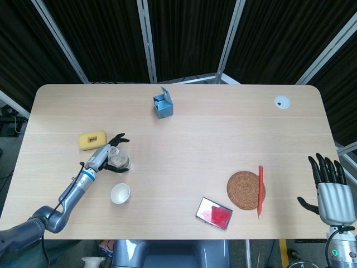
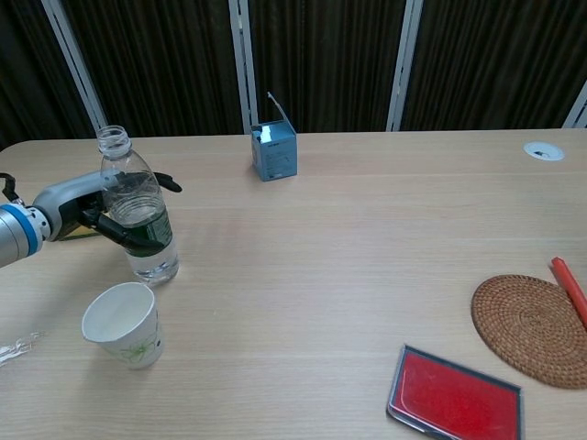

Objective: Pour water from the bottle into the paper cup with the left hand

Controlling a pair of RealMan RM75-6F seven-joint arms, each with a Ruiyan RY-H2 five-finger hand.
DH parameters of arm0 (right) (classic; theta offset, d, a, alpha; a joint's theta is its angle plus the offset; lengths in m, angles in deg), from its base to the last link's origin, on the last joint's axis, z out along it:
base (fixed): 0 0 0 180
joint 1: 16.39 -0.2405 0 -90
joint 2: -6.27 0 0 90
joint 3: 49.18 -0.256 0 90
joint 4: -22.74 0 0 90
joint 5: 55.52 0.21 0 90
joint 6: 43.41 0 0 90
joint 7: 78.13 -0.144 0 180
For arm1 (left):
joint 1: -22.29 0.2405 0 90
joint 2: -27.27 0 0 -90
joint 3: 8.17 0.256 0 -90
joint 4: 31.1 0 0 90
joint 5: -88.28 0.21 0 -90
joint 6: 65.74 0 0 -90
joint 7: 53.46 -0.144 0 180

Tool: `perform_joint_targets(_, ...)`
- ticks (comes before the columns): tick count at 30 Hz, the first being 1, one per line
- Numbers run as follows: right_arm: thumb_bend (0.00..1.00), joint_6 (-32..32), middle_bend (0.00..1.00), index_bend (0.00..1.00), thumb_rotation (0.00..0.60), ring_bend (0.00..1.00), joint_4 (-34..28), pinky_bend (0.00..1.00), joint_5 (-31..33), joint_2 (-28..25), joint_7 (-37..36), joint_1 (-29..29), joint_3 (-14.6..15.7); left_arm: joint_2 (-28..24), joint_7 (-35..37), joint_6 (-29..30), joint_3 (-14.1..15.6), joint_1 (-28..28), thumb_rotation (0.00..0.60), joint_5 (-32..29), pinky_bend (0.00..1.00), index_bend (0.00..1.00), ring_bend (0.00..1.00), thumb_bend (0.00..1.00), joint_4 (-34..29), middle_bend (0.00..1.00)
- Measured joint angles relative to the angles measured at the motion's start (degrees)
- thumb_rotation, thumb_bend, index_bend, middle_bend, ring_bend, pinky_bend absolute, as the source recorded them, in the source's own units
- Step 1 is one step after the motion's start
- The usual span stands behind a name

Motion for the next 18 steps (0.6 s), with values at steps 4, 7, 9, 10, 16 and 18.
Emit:
perform_joint_targets(4,0.0,0.2,0.0,0.0,0.6,0.0,0.1,0.0,0.1,0.0,0.1,-0.1,0.1,0.9,3.5,0.2,0.3,-0.2,0.6,0.2,0.32,0.49,0.24,0.37,1.5,0.36)
perform_joint_targets(7,0.0,0.3,0.0,0.0,0.6,0.0,0.1,0.0,0.2,0.1,0.2,-0.2,0.1,1.1,6.2,0.1,0.5,-0.3,0.6,0.3,0.35,0.55,0.28,0.43,1.8,0.41)
perform_joint_targets(9,0.0,0.3,0.0,0.0,0.6,0.0,0.0,0.0,0.2,0.1,0.2,-0.2,0.1,1.2,7.6,0.1,0.6,-0.4,0.6,0.4,0.36,0.58,0.3,0.45,1.9,0.43)
perform_joint_targets(10,0.0,0.4,0.0,0.0,0.6,0.0,0.0,0.0,0.2,0.1,0.3,-0.3,0.1,1.3,8.5,0.0,0.6,-0.4,0.6,0.3,0.37,0.59,0.31,0.46,1.9,0.44)
perform_joint_targets(16,0.0,0.5,0.0,0.0,0.6,0.0,0.0,0.0,0.5,0.1,0.6,-0.4,0.2,0.6,12.3,0.3,0.5,-0.7,0.6,0.3,0.39,0.62,0.33,0.47,1.5,0.46)
perform_joint_targets(18,0.0,0.6,0.0,0.0,0.6,0.0,0.0,0.0,0.5,0.1,0.6,-0.4,0.3,-0.2,12.6,0.7,0.5,-0.8,0.6,0.6,0.39,0.62,0.33,0.46,0.7,0.46)
